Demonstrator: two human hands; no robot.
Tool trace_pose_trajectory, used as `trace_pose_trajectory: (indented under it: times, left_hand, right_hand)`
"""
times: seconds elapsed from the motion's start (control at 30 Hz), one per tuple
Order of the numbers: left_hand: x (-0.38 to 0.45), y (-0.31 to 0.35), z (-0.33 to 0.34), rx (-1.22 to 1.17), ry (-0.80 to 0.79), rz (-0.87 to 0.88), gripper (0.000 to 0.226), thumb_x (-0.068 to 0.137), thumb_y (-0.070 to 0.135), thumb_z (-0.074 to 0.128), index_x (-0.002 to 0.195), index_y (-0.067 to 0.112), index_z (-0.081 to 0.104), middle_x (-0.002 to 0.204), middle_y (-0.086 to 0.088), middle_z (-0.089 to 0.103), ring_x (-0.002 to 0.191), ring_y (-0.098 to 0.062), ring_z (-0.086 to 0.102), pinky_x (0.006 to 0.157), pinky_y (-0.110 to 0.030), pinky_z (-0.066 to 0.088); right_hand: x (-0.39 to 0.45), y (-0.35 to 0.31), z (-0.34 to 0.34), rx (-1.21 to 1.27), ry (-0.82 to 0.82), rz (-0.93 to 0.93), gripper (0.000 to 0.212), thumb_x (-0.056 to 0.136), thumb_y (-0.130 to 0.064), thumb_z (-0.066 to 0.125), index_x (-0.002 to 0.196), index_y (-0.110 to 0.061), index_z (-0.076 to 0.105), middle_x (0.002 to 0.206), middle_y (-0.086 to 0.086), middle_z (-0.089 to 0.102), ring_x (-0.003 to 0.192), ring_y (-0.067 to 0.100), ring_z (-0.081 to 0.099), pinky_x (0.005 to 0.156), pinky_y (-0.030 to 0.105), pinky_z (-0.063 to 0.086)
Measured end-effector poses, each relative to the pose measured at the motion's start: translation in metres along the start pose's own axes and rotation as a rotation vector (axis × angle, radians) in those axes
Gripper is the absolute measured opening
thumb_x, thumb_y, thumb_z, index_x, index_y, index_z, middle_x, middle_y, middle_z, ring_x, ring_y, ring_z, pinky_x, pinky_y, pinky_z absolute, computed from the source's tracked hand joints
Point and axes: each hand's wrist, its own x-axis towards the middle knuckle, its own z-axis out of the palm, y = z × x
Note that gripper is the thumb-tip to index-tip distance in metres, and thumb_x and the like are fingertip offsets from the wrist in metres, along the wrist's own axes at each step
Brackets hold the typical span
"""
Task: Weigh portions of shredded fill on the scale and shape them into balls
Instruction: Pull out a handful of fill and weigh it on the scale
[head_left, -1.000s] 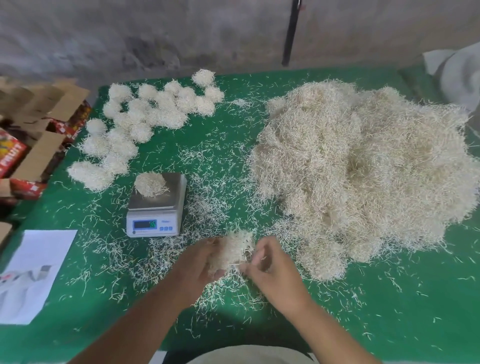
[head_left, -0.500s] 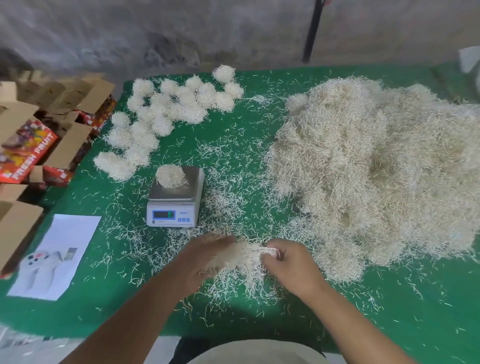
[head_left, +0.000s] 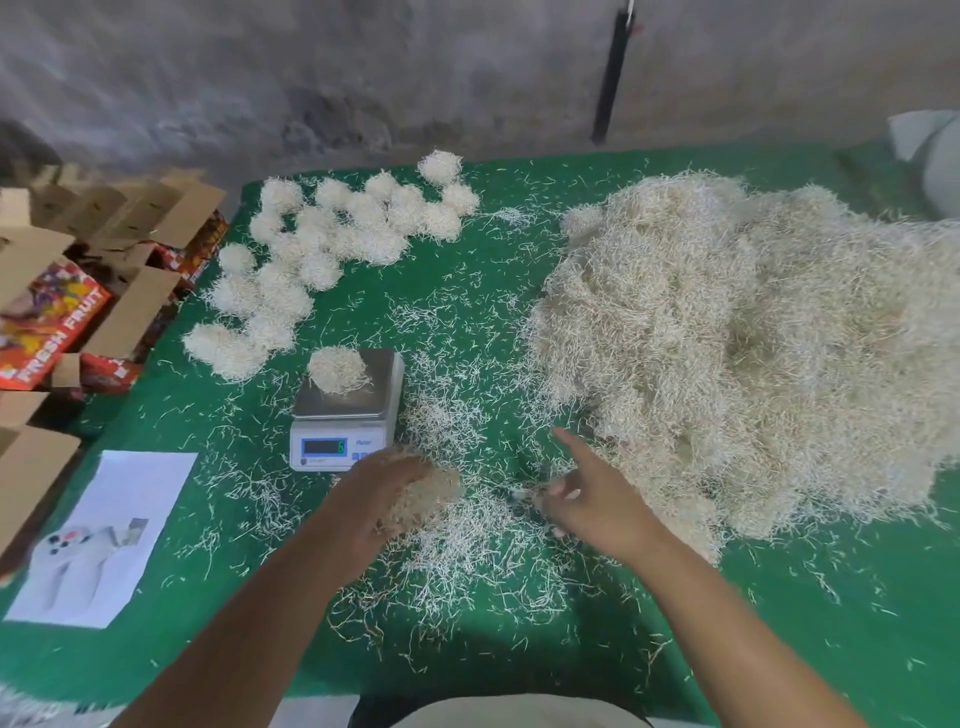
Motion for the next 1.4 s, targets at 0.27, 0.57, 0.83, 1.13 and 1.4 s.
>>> trace_pose_trajectory:
  times: [0.27,0.57,0.83,1.13,1.4]
  left_hand:
    - [-0.008,0.021,0.03,0.08,0.011,0.045,0.009,0.101,0.012,0.061,0.105,0.013,0.069,0.081,0.0,0.079,0.075,-0.025,0.076,0.08,-0.046,0.058]
    - [-0.006,0.003,-0.047,-0.179,0.225,0.071,0.013,0.095,0.016,0.067,0.107,0.021,0.067,0.106,0.0,0.068,0.098,-0.021,0.065,0.072,-0.028,0.063]
    - [-0.012,-0.013,-0.046,-0.122,0.003,-0.068,0.062,0.071,-0.023,0.078,0.122,0.012,0.072,0.126,0.009,0.056,0.112,-0.03,0.065,0.076,-0.003,0.052]
    - [-0.012,0.019,-0.028,0.469,0.359,0.381,0.025,0.098,0.035,0.058,0.122,0.041,0.056,0.121,0.008,0.067,0.113,-0.016,0.064,0.1,-0.047,0.054]
    - [0.007,-0.013,-0.042,0.928,0.308,0.301,0.07,0.099,0.07,0.005,0.162,0.04,0.008,0.17,0.01,0.01,0.157,-0.014,0.013,0.128,-0.04,0.02]
  right_hand:
    - [0.007,-0.027,0.062,-0.108,-0.134,-0.12,0.011,0.097,-0.036,0.075,0.103,-0.026,0.074,0.089,-0.003,0.074,0.062,0.008,0.067,0.054,0.025,0.058]
    - [0.014,0.064,-0.033,-0.245,0.281,0.295,0.021,0.101,-0.027,0.07,0.112,-0.011,0.077,0.082,0.004,0.075,0.059,0.012,0.064,0.059,0.034,0.059]
    - [0.009,-0.029,0.008,0.16,-0.05,0.198,0.086,0.091,-0.066,0.069,0.162,-0.038,0.029,0.115,-0.003,0.076,0.102,0.006,0.075,0.108,0.044,0.052]
    - [0.028,-0.141,0.124,1.452,-0.514,0.175,0.083,0.103,-0.074,0.038,0.157,-0.011,0.048,0.156,0.028,0.049,0.147,0.039,0.048,0.129,0.056,0.025]
    - [0.052,-0.165,0.184,1.482,-0.179,0.434,0.07,0.108,-0.063,0.034,0.144,-0.012,0.066,0.139,0.015,0.069,0.132,0.031,0.064,0.123,0.051,0.037]
